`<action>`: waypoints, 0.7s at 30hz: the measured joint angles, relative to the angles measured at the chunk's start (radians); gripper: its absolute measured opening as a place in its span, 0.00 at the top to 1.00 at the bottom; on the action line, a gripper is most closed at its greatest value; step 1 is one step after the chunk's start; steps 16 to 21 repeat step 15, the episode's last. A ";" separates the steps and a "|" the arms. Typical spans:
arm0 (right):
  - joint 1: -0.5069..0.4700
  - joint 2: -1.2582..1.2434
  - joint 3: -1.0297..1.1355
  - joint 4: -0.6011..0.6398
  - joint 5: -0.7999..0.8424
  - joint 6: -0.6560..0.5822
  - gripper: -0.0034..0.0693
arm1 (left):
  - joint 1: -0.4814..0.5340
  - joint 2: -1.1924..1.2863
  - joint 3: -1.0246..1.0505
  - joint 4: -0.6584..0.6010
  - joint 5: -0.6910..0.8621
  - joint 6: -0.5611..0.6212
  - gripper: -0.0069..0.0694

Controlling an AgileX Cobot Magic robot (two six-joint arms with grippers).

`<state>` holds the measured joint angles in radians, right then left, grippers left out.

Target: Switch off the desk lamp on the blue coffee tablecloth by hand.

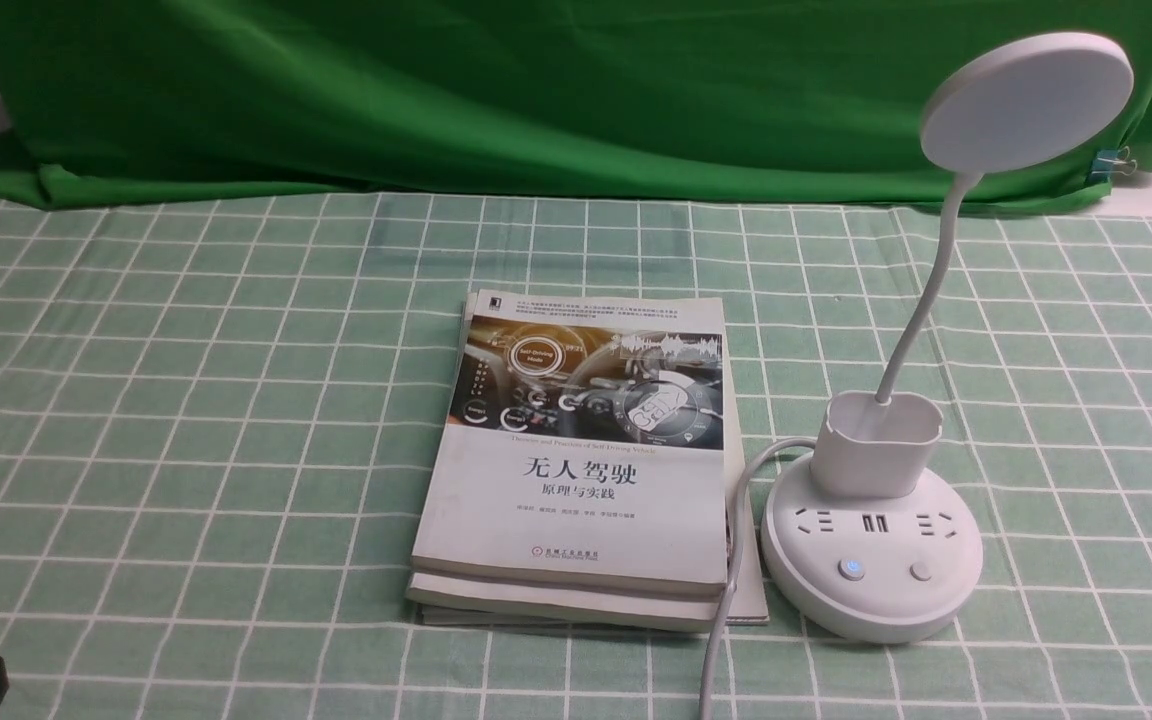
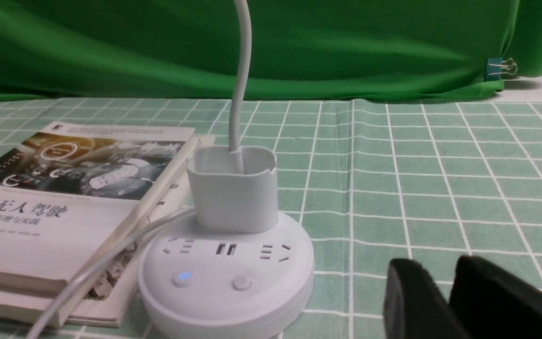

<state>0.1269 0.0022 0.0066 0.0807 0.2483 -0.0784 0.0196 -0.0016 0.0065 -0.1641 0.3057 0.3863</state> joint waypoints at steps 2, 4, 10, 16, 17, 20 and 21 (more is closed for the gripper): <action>0.000 0.000 0.000 0.000 0.000 0.000 0.74 | 0.000 0.000 0.000 0.000 0.000 0.000 0.91; 0.000 0.000 0.000 0.000 0.000 0.000 0.73 | 0.000 0.000 0.000 0.000 0.000 0.000 0.91; 0.000 0.000 0.000 0.000 0.000 0.000 0.71 | 0.000 0.000 0.000 0.000 0.000 0.000 0.91; 0.000 0.000 0.000 0.000 0.000 0.001 0.70 | 0.000 0.000 0.000 0.000 0.000 0.000 0.91; 0.000 0.000 0.000 0.000 0.000 0.001 0.70 | 0.000 0.000 0.000 0.000 0.000 0.000 0.91; 0.000 0.000 0.000 0.000 0.000 0.001 0.70 | 0.000 0.000 0.000 0.000 0.000 0.000 0.91; 0.000 0.000 0.000 0.000 0.000 0.001 0.70 | 0.000 0.000 0.000 0.000 0.000 0.000 0.91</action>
